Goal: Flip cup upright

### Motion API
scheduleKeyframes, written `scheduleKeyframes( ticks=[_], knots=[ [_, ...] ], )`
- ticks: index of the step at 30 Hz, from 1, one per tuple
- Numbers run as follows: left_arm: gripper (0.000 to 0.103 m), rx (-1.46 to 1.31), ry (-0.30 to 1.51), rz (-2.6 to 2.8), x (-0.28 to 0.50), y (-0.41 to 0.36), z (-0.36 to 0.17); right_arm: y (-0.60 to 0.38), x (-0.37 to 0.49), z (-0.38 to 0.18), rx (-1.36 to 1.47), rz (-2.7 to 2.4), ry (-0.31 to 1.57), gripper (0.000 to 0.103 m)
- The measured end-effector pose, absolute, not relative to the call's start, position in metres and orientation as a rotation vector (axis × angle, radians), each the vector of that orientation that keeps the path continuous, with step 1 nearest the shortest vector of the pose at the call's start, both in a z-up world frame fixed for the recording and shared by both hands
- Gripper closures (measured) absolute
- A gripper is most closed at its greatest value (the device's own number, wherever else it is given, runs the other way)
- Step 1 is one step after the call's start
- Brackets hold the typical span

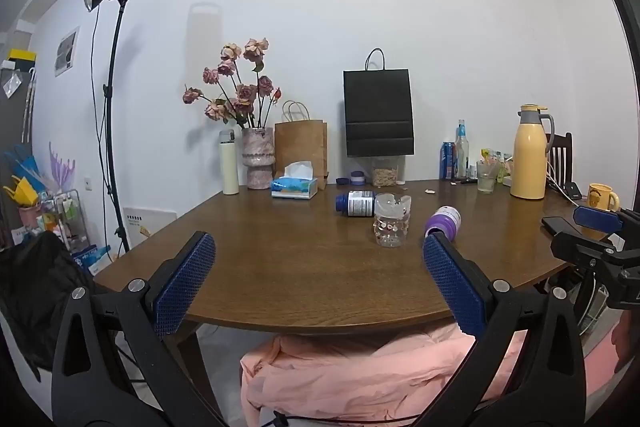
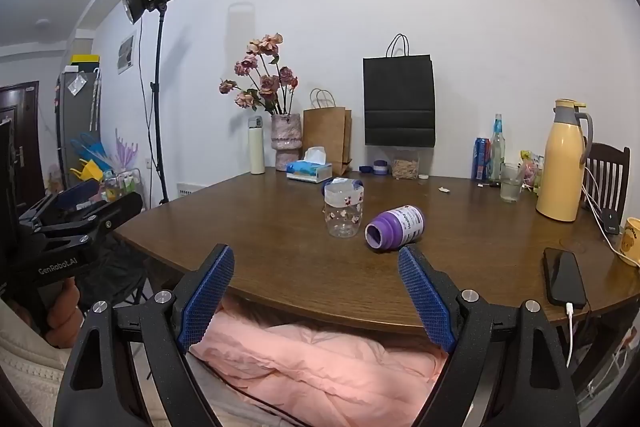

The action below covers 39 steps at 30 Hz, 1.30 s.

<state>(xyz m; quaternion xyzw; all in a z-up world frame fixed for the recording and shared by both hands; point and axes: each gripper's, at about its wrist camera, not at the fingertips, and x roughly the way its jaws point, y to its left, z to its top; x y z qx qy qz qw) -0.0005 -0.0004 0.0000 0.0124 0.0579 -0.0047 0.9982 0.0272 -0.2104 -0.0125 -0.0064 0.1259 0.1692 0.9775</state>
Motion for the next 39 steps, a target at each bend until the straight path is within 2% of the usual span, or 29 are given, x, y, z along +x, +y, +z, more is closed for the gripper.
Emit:
scheduleKeyframes(
  ticks=[39],
  knots=[
    [0.0,0.023,0.13,-0.012,0.0021,-0.0004,-0.0048,-0.2076,0.0251,-0.0148,-0.02,0.338,0.254,0.014]
  ],
)
